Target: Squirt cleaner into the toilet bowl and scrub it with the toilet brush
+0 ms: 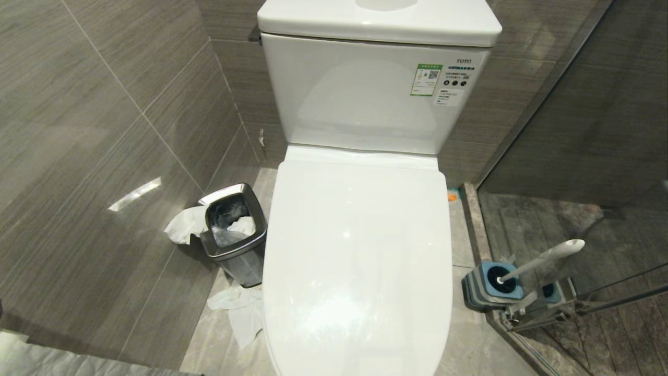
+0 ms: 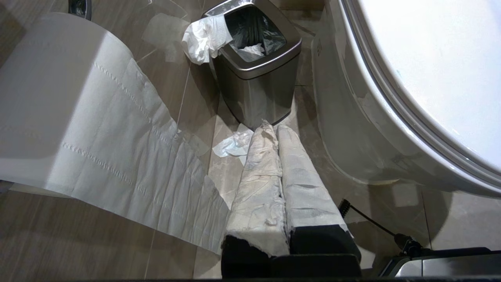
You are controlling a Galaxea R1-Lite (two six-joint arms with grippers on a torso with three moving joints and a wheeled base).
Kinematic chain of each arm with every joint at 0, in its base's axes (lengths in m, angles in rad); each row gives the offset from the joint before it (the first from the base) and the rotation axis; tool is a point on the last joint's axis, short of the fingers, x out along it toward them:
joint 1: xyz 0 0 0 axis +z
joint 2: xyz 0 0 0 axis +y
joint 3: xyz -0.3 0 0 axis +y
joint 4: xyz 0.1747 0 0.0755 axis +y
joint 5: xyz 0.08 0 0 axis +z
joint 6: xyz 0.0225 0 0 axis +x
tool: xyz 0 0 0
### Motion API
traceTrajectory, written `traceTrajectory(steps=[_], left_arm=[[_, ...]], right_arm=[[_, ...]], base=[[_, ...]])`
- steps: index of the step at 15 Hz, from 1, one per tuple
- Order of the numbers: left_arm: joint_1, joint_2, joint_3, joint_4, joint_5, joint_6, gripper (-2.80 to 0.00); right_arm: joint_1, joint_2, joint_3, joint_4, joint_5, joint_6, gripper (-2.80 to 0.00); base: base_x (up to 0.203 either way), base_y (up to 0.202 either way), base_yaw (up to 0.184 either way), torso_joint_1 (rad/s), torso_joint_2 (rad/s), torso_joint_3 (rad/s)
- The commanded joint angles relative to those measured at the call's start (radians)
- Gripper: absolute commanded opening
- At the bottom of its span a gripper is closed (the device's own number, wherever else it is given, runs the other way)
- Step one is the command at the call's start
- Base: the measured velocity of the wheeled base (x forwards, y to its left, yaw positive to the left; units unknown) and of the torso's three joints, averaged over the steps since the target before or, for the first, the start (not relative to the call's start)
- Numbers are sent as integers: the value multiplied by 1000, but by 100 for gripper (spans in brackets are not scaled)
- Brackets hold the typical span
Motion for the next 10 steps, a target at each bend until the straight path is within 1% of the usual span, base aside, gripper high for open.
traceTrajectory(steps=[1,10], left_arm=[[0,2,0,0,0,0,-280],[0,2,0,0,0,0,-280]], right_arm=[[0,0,0,0,0,1,-280],[0,0,0,1,-4,7,-280]], base=[[0,0,0,0,0,0],[0,0,0,0,0,0]])
